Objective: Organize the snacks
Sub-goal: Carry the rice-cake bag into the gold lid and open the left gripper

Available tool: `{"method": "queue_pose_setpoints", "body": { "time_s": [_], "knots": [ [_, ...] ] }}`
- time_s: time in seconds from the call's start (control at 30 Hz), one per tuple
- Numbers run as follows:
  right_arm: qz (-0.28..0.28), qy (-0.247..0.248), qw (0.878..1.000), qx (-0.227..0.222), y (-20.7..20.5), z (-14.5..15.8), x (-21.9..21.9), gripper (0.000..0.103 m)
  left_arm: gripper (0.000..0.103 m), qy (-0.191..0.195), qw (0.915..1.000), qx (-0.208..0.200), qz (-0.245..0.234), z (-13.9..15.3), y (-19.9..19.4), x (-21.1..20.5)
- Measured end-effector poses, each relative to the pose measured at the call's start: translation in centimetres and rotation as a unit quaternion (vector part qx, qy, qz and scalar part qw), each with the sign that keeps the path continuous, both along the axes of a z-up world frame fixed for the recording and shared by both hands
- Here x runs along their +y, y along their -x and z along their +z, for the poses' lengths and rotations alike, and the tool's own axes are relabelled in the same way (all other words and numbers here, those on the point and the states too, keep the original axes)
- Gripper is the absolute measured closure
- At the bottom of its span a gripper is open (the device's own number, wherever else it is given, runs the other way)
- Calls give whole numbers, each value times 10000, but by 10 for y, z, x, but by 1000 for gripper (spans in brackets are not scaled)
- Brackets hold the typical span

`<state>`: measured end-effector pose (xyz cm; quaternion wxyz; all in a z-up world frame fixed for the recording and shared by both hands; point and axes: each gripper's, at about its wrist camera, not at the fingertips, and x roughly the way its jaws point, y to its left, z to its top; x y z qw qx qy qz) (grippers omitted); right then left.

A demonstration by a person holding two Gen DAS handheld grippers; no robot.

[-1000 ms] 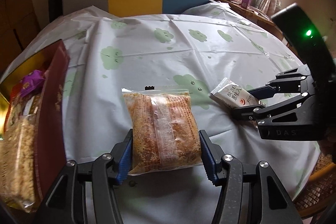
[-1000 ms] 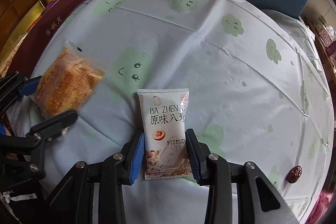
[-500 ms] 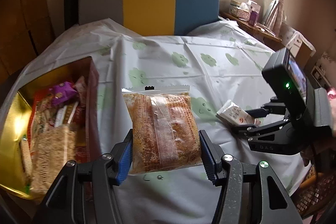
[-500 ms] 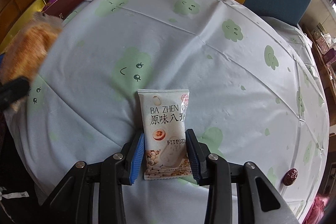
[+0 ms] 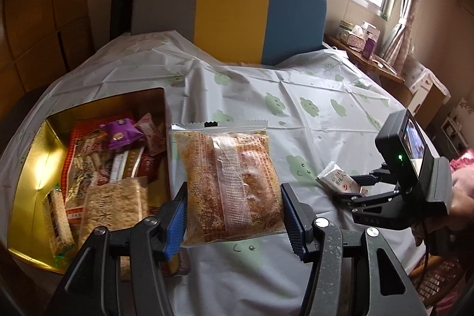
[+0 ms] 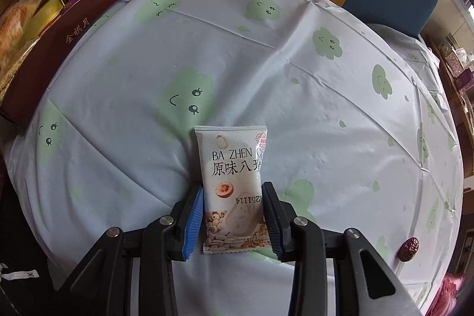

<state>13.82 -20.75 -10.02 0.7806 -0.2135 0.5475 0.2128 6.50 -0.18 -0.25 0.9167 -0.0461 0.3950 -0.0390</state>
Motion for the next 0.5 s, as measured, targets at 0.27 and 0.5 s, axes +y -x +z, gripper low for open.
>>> {"method": "queue_pose_setpoints", "body": {
  "time_s": [0.27,0.5],
  "knots": [
    [12,22,10000,-29,2,0,1,65,45,294,9988,-23,378,8,2,42],
    [46,51,10000,-57,4,1,2,65,45,776,9878,-75,1351,21,14,130]
  ]
}}
